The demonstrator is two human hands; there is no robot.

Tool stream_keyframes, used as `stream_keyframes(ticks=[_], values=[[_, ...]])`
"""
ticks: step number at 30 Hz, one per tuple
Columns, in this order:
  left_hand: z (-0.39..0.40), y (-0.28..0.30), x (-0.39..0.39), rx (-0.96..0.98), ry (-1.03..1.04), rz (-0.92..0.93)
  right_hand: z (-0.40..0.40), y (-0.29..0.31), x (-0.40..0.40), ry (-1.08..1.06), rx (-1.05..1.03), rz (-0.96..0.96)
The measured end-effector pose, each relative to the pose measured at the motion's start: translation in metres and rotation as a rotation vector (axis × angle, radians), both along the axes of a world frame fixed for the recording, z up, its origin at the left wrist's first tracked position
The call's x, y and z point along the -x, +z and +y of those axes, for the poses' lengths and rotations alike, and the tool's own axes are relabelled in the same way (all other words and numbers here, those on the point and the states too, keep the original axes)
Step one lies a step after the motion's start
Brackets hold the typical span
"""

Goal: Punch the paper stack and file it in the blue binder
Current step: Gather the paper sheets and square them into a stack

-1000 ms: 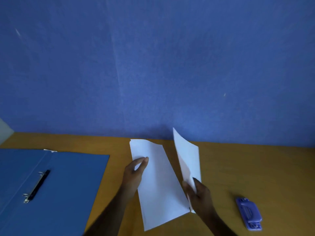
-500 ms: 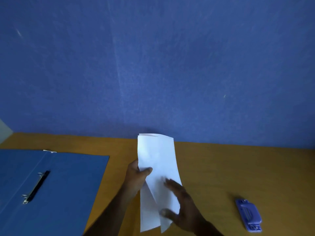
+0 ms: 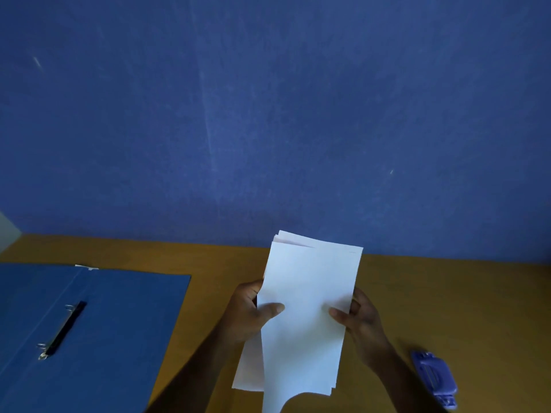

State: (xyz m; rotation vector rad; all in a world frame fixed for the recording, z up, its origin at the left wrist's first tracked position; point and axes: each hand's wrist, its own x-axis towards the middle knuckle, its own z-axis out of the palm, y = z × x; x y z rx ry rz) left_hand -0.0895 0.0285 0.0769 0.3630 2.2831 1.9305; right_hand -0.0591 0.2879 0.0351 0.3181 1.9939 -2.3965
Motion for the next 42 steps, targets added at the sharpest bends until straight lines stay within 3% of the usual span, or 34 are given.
stream_keyframes(ticks=[4,14,19,23,38,42], values=[[-0.002,0.002,0.0,-0.041,-0.012,0.077,-0.009,0.008,-0.007,-0.088,0.012,0.095],[-0.004,0.003,0.001,0.082,0.251,0.039,-0.031,0.03,-0.013,-0.289,-0.534,0.265],[0.007,0.014,-0.007,-0.021,0.401,0.074,-0.038,0.04,-0.017,-0.276,-0.361,0.257],[0.011,0.017,-0.012,-0.087,0.389,0.122,-0.042,0.047,-0.019,-0.259,-0.222,0.275],[0.012,0.047,-0.01,-0.233,0.349,0.233,-0.039,0.075,-0.015,-0.21,-0.224,0.364],[0.011,0.049,-0.009,-0.236,0.379,0.257,-0.038,0.078,-0.012,-0.245,-0.34,0.403]])
